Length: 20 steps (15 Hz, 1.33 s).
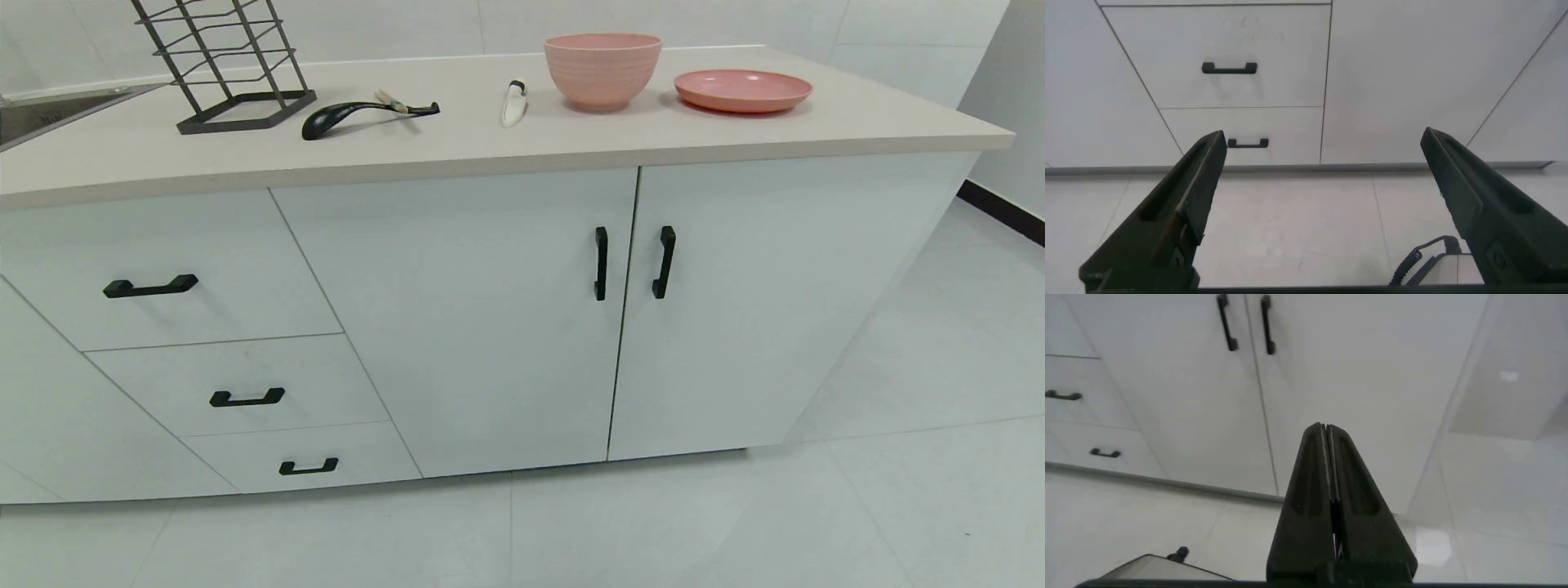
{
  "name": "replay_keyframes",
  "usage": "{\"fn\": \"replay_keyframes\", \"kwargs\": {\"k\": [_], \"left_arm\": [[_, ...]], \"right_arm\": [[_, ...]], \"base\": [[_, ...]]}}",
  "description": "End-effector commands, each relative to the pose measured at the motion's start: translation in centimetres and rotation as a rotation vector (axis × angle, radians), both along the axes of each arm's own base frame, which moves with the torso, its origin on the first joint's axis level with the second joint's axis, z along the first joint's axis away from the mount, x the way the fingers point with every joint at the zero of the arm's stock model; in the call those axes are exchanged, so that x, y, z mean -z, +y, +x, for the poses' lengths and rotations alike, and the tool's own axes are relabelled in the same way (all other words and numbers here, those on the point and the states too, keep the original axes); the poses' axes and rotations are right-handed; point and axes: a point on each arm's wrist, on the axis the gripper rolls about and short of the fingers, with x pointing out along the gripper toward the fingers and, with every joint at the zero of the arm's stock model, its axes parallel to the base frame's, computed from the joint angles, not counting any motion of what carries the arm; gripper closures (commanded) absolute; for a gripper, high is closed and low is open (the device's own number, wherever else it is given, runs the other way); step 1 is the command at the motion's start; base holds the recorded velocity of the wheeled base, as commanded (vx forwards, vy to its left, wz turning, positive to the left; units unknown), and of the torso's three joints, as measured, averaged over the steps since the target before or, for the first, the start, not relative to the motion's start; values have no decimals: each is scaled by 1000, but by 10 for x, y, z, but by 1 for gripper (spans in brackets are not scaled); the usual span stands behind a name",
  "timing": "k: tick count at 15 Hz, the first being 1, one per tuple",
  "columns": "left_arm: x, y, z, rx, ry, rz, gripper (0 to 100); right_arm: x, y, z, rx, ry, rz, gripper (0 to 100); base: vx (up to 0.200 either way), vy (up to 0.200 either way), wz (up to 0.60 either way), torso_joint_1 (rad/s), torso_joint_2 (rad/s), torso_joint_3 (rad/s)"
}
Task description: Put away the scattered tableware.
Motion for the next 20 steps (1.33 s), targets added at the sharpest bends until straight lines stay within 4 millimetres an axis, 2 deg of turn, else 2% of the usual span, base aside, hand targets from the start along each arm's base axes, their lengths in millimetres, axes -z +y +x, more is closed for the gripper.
{"fn": "replay_keyframes", "kwargs": {"k": [1, 2, 4, 7, 8, 9, 13, 15, 18, 20], "left_arm": [[0, 0, 0, -1, 0, 2, 0], [0, 0, 0, -1, 0, 3, 0], [0, 0, 0, -1, 1, 3, 0], [0, 0, 0, 1, 1, 3, 0], [0, 0, 0, 1, 1, 3, 0], [0, 0, 0, 1, 1, 3, 0], [0, 0, 0, 2, 2, 11, 0], [0, 0, 0, 4, 2, 8, 0], [0, 0, 0, 6, 0, 2, 0], [0, 0, 0, 4, 0, 0, 0]], "right_arm": [[-35, 4, 25, -89, 59, -12, 100], [-51, 8, 42, -107, 29, -25, 100], [-65, 15, 67, -147, -40, -73, 100], [-70, 24, 101, -189, -51, -96, 100], [-70, 24, 103, -194, -49, -100, 100], [-62, 29, 122, -226, -1, -135, 0], [-40, 43, 178, -281, 10, -142, 0], [-37, 44, 195, -309, 8, -147, 0], [-44, 40, 217, -300, -40, -154, 0], [-37, 42, 227, -331, -33, -185, 0]], "base": [[0, 0, 0, 0, 0, 0], [0, 0, 0, 0, 0, 0], [0, 0, 0, 0, 0, 0], [0, 0, 0, 0, 0, 0], [0, 0, 0, 0, 0, 0], [0, 0, 0, 0, 0, 0], [0, 0, 0, 0, 0, 0], [0, 0, 0, 0, 0, 0], [0, 0, 0, 0, 0, 0], [0, 0, 0, 0, 0, 0]]}}
